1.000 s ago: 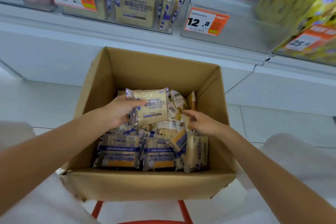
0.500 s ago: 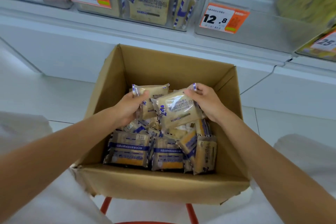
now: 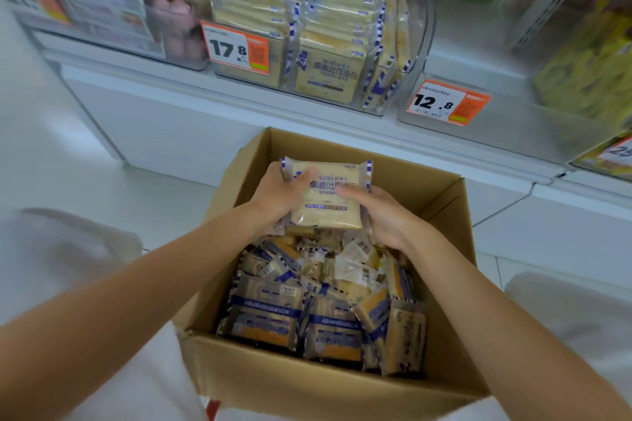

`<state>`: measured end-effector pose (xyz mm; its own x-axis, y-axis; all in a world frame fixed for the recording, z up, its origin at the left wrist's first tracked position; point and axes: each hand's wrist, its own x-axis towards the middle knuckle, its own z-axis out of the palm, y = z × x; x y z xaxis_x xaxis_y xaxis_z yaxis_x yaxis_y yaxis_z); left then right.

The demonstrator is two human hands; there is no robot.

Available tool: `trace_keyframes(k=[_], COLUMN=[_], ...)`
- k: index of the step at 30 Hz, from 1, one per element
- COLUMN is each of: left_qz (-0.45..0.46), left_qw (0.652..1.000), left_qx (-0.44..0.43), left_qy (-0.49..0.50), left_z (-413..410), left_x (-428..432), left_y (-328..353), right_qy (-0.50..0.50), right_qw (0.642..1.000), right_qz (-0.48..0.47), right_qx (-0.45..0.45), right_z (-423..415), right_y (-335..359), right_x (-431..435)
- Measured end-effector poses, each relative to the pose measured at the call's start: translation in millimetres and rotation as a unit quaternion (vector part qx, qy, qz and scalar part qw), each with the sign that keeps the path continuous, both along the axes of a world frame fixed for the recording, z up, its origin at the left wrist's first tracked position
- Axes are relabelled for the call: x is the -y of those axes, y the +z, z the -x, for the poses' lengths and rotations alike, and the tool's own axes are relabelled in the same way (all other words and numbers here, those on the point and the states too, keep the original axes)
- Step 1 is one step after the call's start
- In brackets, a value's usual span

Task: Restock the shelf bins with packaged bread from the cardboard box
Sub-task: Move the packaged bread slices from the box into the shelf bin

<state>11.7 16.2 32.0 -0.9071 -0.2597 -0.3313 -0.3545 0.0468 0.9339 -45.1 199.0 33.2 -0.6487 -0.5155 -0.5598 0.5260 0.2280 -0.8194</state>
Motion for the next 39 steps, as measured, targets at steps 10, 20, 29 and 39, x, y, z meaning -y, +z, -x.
trace_keyframes(k=[10, 20, 29, 39], left_qz=[0.182, 0.428, 0.273, 0.290], left_qw=[0.948, 0.848, 0.885, 0.877], left_qx=[-0.248, -0.286, -0.348, -0.354], left_qy=[0.086, 0.124, 0.143, 0.146], left_z=[77.5, 191.7, 200.4, 201.7], left_x=[93.0, 209.8, 219.6, 219.7], left_y=[110.2, 128.0, 109.4, 107.1], right_qy=[-0.136, -0.173, -0.198, -0.159], right_qw=[0.976, 0.952, 0.883, 0.651], right_qz=[0.051, 0.021, -0.058, -0.334], right_qx=[-0.164, -0.253, -0.421, -0.663], right_z=[65.9, 223.5, 348.1, 329.5], right_y=[107.6, 161.1, 138.2, 134.5], right_x=[74.6, 171.1, 258.2, 259.5])
